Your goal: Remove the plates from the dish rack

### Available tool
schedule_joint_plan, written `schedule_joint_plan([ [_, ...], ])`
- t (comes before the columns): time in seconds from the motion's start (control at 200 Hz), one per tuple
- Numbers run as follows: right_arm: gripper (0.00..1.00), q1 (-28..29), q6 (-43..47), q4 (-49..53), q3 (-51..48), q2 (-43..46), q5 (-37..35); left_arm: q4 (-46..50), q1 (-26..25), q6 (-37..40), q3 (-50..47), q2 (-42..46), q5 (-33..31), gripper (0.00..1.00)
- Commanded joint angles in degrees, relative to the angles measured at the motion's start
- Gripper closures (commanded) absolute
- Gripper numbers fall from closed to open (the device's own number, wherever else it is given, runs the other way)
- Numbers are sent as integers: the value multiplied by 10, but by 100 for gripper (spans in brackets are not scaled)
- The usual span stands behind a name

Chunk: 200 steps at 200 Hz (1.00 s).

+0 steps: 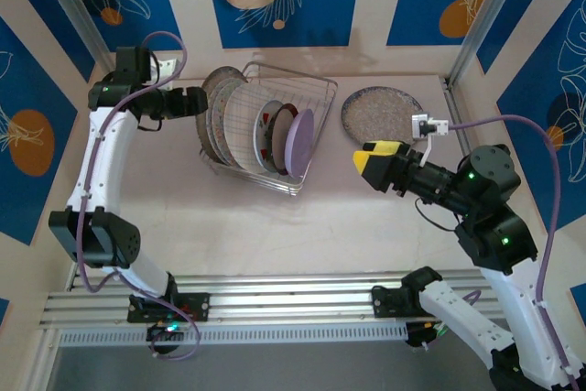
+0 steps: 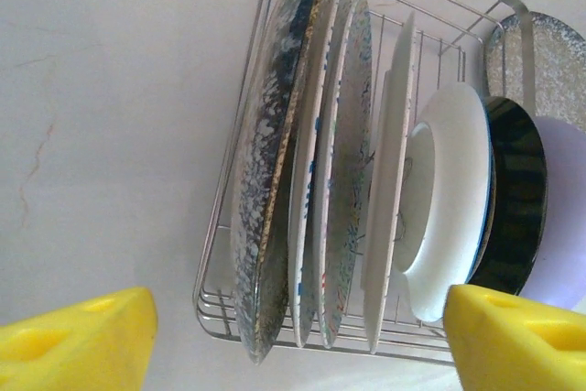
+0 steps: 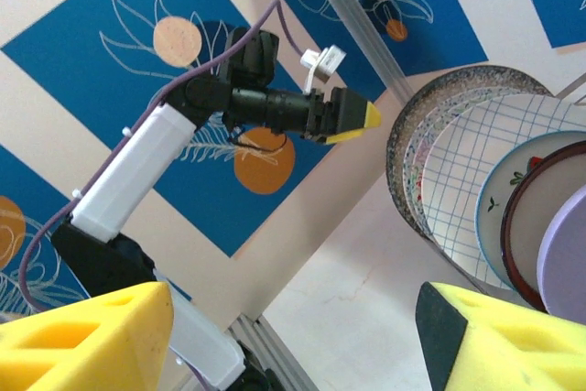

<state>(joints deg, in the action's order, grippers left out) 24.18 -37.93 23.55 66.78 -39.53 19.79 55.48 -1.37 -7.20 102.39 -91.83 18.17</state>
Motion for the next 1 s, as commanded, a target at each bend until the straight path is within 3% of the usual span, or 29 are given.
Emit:
schedule_joint_plan([
  [0.0,28,5,19,-15,-15,2,25,-13,16,62,-4,-6,36,23],
  [0.41,27,16,26,-24,-11,-12,-7,3,25,118,33,-72,60,34],
  [0.785,27,40,18,-20,-13,-20,-32,-1,26,119,43,-104,48,51],
  [0.995,27,52,18,-25,-15,-24,-39,-4,26,119,47,-112,40,54],
])
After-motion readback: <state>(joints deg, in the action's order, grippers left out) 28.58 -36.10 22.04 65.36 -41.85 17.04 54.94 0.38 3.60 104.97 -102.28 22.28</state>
